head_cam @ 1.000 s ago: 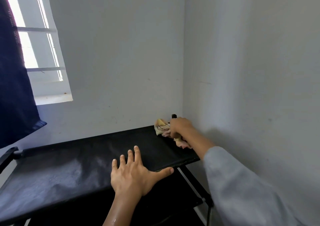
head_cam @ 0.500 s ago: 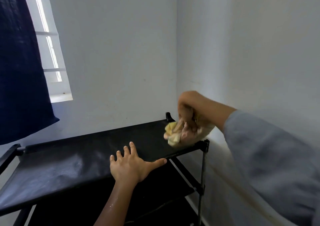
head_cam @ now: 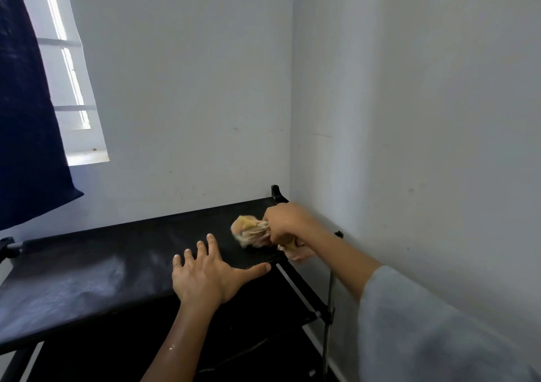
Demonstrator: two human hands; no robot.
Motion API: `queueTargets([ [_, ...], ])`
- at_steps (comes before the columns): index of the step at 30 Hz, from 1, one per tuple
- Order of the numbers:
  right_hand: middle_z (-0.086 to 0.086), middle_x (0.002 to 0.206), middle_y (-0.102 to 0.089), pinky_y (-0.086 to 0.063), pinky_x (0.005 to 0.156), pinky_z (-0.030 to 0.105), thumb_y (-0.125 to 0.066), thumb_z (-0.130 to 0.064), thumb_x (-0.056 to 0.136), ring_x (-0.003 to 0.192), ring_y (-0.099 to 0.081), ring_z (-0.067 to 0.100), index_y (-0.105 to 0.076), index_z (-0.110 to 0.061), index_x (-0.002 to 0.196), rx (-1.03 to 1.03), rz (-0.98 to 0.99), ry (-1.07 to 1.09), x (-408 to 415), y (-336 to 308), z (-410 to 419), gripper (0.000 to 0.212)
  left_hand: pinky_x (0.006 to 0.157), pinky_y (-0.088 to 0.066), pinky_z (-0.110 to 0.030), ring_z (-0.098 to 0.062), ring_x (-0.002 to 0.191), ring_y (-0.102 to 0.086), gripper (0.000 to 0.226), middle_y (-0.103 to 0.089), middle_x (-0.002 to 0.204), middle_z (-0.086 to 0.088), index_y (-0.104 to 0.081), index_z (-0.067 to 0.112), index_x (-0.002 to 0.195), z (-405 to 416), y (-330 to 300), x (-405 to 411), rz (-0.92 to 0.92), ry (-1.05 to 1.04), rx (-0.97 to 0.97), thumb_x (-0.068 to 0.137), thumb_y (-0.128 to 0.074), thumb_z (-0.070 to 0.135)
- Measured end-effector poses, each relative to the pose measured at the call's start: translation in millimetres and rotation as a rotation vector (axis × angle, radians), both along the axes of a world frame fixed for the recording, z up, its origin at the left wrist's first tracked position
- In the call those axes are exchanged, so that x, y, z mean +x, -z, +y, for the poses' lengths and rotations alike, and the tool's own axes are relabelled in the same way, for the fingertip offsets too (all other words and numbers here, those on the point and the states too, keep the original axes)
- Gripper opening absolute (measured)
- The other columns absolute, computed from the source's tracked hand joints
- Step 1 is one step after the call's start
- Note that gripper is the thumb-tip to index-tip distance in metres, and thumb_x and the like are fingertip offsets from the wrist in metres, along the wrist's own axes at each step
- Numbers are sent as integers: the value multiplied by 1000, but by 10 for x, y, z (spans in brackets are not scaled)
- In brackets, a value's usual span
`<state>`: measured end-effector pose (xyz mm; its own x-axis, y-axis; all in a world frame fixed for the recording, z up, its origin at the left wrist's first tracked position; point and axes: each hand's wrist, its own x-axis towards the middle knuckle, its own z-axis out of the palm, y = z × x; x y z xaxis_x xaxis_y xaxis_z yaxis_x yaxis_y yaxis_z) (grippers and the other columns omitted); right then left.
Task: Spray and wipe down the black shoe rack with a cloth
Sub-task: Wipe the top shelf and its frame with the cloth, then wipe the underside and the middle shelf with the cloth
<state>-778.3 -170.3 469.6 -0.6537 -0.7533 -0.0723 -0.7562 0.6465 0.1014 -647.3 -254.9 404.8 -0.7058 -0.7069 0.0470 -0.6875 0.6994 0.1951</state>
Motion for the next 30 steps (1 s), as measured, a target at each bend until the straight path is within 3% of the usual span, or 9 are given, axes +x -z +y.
queueTargets([
  [3,-1,105,-63,-43,72,29,-63,-10,80,93,-57,19,-59,-31,123,47,-115,-192,-34,-94,221,48,118,-7,-43,-26,145,-12,146,-12,159,-4,1,18,152,-10,-9,5,5,7,6,35,-22,104],
  [6,-9,88,-55,-37,60,26,-63,-4,78,85,-52,16,-59,-30,107,-48,-167,-154,-191,-109,404,39,118,-6,-43,-26,146,-11,146,-11,159,-4,2,17,152,10,-13,6,1,4,-5,36,-21,103],
  [9,-4,88,-59,-40,64,27,-63,-15,78,89,-59,23,-54,-28,90,-198,4,10,-162,38,307,20,118,-7,-43,-26,145,-12,146,-13,159,-4,1,17,152,26,-16,-8,9,-9,-23,35,-18,103],
  [13,7,108,-66,-44,75,32,-64,-24,85,104,-60,26,-65,-19,110,-218,122,-21,95,189,-31,25,118,-7,-43,-26,145,-15,145,-16,158,-5,1,17,152,21,4,-27,26,-15,-39,37,-19,104],
  [17,6,107,-66,-47,80,36,-65,-18,80,102,-59,27,-64,-27,116,-259,-74,-174,329,107,-131,37,118,-9,-43,-26,142,-25,151,-21,156,-8,-6,9,151,-6,21,-36,99,-23,-19,35,-27,103],
  [21,1,102,-70,-46,79,30,-66,-19,74,100,-62,25,-65,-33,110,-439,-248,-198,328,130,-29,38,117,-18,-41,-18,133,-40,146,-29,153,-7,-20,15,148,17,50,12,341,31,-126,33,-30,104],
  [25,-11,80,-71,-53,71,27,-71,-36,69,80,-66,4,-68,-29,87,-874,-463,-267,309,142,270,19,119,-4,-34,0,140,-19,131,-19,156,3,-7,13,150,138,17,219,759,267,-159,52,-57,84],
  [27,-15,75,-67,-50,67,17,-74,-16,77,71,-62,-7,-64,-31,82,-1040,-573,-360,427,105,421,19,118,-5,-33,10,139,-5,123,-21,153,5,-13,10,149,226,34,387,899,328,-230,57,-61,77],
  [30,-11,85,-67,-46,69,8,-73,1,79,75,-63,-10,-62,-25,90,-1127,-675,-488,602,42,608,30,118,-15,-31,-1,140,-24,109,-30,153,1,-24,9,147,264,210,729,939,355,-250,65,-66,68],
])
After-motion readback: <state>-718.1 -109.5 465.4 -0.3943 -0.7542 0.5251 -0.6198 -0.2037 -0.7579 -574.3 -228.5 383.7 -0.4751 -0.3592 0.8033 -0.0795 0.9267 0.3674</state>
